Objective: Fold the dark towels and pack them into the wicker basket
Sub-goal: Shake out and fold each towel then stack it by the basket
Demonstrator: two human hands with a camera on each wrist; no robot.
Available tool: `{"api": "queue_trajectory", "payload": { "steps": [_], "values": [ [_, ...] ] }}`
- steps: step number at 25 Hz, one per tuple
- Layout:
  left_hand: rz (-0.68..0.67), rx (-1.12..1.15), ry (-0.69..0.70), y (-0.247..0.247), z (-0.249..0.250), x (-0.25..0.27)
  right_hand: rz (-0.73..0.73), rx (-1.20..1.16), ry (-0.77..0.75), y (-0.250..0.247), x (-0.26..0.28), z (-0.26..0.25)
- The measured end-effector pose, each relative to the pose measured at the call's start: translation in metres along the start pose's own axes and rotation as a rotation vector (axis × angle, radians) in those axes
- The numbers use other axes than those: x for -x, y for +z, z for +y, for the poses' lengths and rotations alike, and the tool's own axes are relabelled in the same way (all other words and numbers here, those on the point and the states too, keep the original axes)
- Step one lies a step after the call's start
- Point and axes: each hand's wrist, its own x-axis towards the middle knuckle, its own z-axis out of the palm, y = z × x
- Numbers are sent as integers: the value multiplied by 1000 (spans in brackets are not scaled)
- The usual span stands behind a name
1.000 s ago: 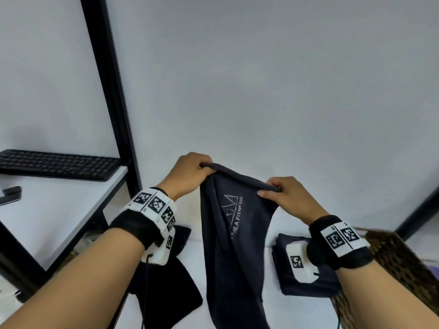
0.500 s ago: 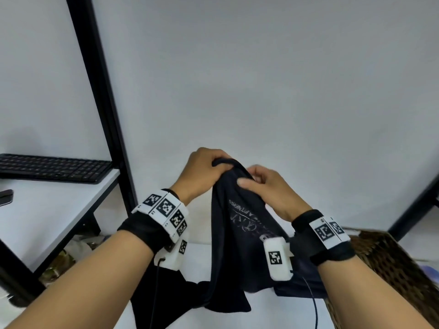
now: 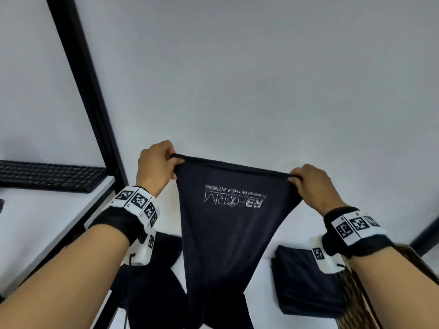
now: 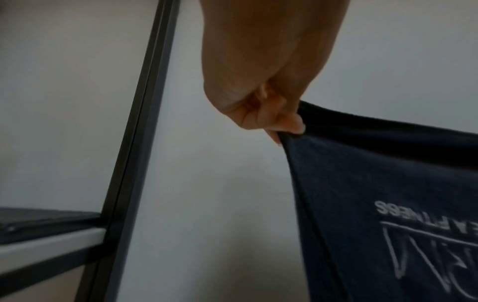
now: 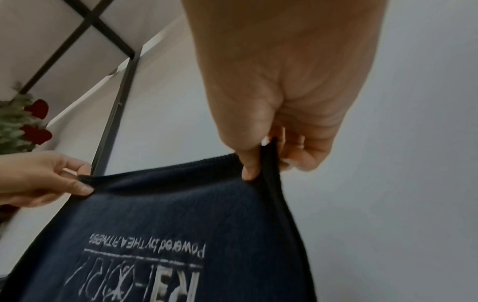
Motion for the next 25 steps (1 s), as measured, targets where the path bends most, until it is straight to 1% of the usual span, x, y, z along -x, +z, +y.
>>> {"api": "queue_trajectory", "payload": {
  "steps": [1, 2, 4, 7, 9, 11, 13, 15, 17, 19, 22, 25],
  "values": [
    [46, 120, -37, 0, 7, -8, 67, 22, -10, -10, -17, -3],
    [100, 222, -44, -3, 15, -16, 133, 20, -25, -24, -33, -7],
    [198, 353, 0, -19, 35, -31, 273, -14, -47, -62, -55, -17],
    [263, 497, 86, -54, 64, -37, 500, -93, -60, -118, -58, -36],
    [281, 560, 145, -79, 77, -30, 609, -286, -42, -147, -43, -52],
    [292, 598, 192, -100, 85, -14, 663, -596, -28, -163, -20, -66],
    [306, 612, 214, -116, 84, 5, 651, -879, -30, -170, 9, -79],
    [276, 667, 219, -131, 76, 32, 599, -1032, -15, -170, 46, -91],
    [207, 780, 179, -140, 65, 58, 536, -1100, -4, -167, 80, -101],
    [148, 838, 119, -144, 53, 81, 481, -1143, 11, -162, 108, -108],
    [64, 867, 71, -140, 35, 104, 410, -1153, 61, -148, 133, -105],
    [-3, 837, -21, -114, 1, 115, 300, -1136, 159, -111, 147, -86]
  ]
}}
